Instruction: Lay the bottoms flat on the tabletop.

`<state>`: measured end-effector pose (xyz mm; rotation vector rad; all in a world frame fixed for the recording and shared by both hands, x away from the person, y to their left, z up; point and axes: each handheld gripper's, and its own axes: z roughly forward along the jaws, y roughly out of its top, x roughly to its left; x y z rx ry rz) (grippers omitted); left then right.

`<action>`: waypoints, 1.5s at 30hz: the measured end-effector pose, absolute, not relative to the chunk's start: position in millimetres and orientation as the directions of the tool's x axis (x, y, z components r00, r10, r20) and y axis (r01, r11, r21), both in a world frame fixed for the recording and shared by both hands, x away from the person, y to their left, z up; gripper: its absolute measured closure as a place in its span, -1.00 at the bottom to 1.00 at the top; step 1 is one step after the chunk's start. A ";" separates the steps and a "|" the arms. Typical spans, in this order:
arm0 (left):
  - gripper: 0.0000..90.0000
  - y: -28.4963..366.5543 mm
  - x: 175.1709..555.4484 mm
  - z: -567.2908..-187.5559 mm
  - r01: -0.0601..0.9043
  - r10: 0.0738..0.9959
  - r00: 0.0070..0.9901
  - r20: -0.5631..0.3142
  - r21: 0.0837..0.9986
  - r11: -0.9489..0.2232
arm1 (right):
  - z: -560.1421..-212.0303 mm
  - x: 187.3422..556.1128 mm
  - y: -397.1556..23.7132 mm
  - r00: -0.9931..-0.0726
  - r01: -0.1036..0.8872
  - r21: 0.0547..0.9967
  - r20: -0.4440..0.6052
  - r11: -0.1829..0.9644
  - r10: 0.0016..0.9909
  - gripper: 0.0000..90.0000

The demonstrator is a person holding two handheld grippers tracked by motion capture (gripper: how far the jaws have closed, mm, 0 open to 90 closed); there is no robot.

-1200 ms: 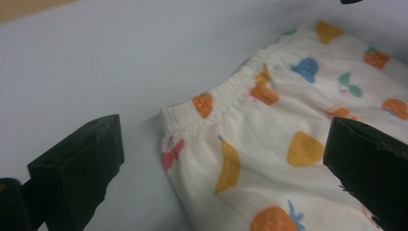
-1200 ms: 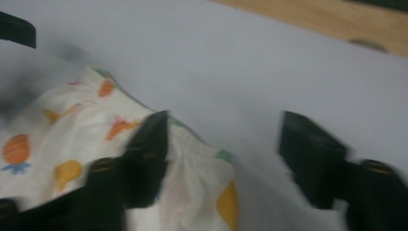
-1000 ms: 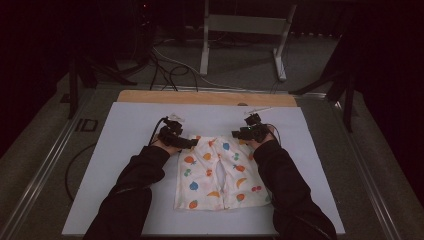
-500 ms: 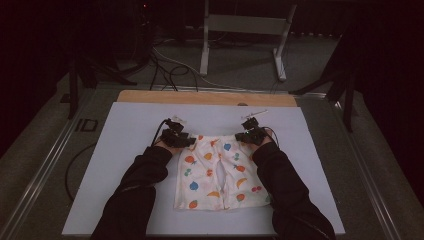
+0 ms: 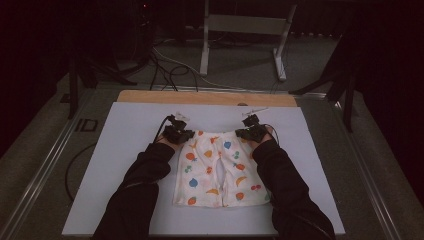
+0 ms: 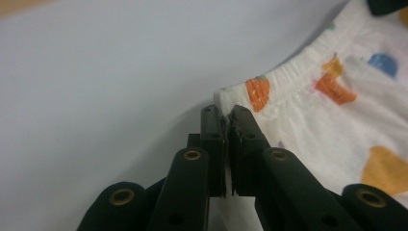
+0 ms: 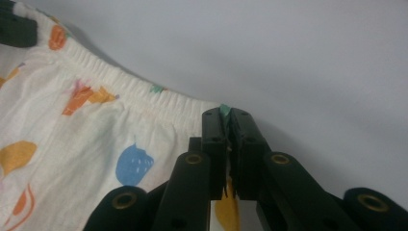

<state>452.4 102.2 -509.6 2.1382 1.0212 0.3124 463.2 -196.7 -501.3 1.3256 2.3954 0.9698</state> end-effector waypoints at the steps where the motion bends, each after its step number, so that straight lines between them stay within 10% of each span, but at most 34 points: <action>1: 0.93 102.4 454.8 -507.0 0.564 0.751 0.655 -0.079 0.713 -0.417 | -500.3 464.2 -196.9 -0.560 0.662 0.653 0.106 0.367 0.821 0.91; 32: 0.91 86.5 495.0 -495.0 0.503 0.768 0.639 0.037 0.736 -0.454 | -491.7 508.1 -180.3 -0.432 0.687 0.651 0.007 0.324 0.902 0.90; 35: 0.88 84.9 495.0 -493.0 0.505 0.774 0.631 0.043 0.735 -0.452 | -492.6 509.4 -183.5 -0.424 0.688 0.651 0.001 0.322 0.905 0.65; 45: -0.77 84.9 493.0 -486.1 0.556 0.767 0.639 -0.048 0.717 -0.419 | -477.4 506.4 -193.7 -0.467 0.667 0.673 0.044 0.319 0.883 -0.48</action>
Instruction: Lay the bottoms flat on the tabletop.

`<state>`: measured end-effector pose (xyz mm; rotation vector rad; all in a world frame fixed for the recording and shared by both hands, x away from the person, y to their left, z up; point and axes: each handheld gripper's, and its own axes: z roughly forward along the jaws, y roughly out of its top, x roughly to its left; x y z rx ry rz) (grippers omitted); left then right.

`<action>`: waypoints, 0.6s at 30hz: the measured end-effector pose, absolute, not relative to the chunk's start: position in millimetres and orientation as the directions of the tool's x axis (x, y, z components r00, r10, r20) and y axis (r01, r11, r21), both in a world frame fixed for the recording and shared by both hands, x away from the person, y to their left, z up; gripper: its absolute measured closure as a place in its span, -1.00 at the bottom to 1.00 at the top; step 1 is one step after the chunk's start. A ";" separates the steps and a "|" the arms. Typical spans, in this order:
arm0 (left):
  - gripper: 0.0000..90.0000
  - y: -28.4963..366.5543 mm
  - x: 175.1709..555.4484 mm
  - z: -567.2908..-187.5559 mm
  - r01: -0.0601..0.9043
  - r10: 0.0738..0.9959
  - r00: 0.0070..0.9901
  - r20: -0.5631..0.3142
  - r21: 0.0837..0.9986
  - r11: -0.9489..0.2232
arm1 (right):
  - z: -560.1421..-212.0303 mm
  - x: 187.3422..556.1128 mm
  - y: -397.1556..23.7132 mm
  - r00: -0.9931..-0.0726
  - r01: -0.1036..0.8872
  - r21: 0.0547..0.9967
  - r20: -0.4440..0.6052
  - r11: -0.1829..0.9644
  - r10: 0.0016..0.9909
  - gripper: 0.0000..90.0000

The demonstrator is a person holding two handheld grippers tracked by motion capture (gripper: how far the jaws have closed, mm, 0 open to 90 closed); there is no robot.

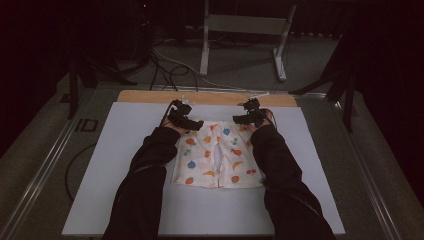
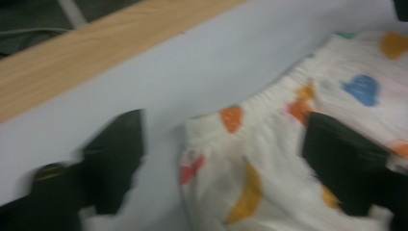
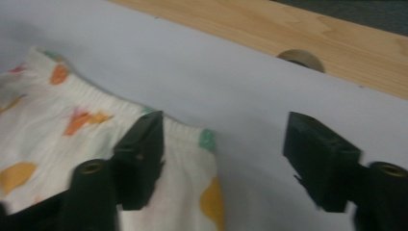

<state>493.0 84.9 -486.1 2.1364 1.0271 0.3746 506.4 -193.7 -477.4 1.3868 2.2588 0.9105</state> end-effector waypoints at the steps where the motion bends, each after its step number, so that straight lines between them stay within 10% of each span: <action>1: -0.86 84.7 491.6 -484.6 0.552 0.757 0.650 -0.061 0.723 -0.415 | -476.8 505.3 -193.2 -0.489 0.661 0.675 0.055 0.329 0.871 -0.59; 18: -1.00 108.5 448.9 -456.5 0.490 0.621 0.776 -0.111 0.727 -0.482 | -458.1 467.1 -183.4 -0.637 0.571 0.711 0.067 0.411 0.768 -0.78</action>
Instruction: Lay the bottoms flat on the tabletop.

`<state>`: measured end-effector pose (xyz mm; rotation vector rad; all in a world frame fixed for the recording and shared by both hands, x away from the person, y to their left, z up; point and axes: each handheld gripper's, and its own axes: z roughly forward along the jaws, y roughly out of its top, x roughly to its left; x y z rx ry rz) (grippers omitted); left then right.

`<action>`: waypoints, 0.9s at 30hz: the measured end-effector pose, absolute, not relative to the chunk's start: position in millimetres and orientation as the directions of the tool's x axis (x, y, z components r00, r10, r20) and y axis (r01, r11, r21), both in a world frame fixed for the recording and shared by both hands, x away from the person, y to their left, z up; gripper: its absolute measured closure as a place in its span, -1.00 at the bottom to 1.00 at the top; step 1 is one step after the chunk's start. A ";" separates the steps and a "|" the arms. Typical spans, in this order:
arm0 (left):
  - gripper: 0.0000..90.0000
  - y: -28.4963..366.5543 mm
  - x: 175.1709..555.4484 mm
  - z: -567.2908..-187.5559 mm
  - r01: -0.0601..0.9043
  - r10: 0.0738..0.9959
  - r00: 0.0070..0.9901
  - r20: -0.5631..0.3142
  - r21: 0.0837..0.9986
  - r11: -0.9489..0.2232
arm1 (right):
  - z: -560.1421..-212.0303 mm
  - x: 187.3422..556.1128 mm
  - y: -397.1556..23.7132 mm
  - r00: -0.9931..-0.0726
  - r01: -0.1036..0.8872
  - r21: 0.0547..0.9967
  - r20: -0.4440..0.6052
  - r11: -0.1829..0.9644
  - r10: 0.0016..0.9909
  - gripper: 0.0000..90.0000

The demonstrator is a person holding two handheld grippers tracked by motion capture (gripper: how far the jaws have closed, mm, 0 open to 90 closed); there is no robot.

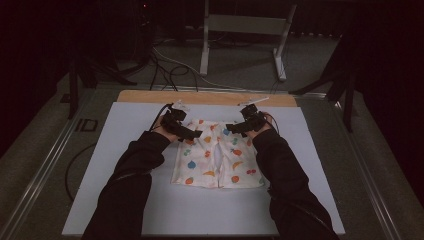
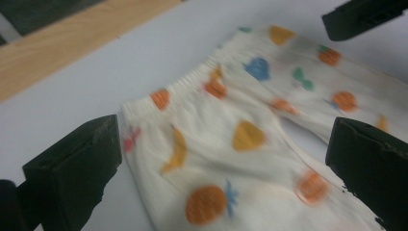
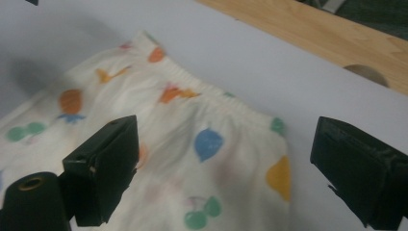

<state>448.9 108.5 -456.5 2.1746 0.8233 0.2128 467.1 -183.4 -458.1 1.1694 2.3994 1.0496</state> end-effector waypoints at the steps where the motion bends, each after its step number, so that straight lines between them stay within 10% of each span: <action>1: -1.00 108.5 448.9 -456.5 0.490 0.621 0.776 -0.111 0.727 -0.482 | -458.1 467.1 -183.4 -0.637 0.571 0.711 0.067 0.411 0.768 -0.78; 27: -1.00 131.7 374.6 -462.2 0.406 0.512 0.853 -0.100 0.742 -0.533 | -476.0 383.2 -196.5 -0.733 0.481 0.751 0.061 0.452 0.678 -0.77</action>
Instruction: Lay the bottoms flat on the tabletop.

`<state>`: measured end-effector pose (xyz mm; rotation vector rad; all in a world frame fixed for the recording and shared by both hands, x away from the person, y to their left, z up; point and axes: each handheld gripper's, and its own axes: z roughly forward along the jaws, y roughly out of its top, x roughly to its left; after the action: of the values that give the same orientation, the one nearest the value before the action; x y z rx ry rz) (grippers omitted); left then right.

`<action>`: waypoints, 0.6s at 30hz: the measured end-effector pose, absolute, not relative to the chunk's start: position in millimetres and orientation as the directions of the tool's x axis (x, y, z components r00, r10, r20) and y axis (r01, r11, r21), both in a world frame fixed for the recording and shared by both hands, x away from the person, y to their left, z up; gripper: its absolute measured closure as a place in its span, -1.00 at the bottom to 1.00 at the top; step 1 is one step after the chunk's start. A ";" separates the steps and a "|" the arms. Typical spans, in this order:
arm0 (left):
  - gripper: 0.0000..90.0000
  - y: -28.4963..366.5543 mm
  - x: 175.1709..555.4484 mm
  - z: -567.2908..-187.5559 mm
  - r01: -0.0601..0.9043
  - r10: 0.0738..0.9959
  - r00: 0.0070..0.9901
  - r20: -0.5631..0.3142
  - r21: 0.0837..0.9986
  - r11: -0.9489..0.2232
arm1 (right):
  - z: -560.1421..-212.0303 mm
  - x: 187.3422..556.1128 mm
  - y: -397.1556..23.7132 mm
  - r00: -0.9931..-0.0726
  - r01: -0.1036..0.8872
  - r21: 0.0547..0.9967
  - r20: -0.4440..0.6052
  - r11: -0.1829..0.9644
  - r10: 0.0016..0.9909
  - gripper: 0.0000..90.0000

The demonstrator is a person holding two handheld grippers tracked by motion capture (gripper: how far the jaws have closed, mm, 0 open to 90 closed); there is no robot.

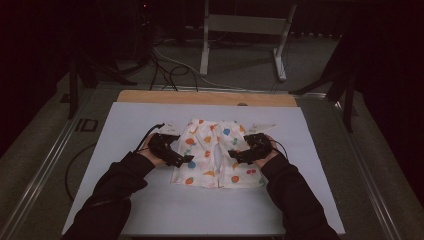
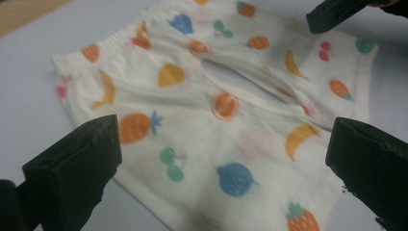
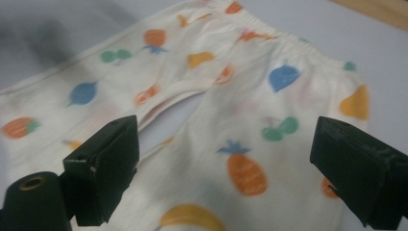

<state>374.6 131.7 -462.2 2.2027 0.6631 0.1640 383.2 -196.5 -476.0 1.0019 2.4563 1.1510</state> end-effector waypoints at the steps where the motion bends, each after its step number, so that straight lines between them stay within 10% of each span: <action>1: -1.00 133.0 369.7 -464.8 0.403 0.505 0.857 -0.104 0.746 -0.530 | -477.2 375.5 -198.5 -0.741 0.471 0.757 0.062 0.452 0.669 -0.77; 18: -1.00 163.1 318.7 -488.5 0.410 0.496 0.862 -0.107 0.723 -0.556 | -489.7 331.3 -220.0 -0.755 0.449 0.778 0.068 0.439 0.653 -0.77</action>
<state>318.7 163.1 -488.5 2.2328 0.6528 0.1387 331.3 -220.0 -489.7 0.9580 2.4494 1.2134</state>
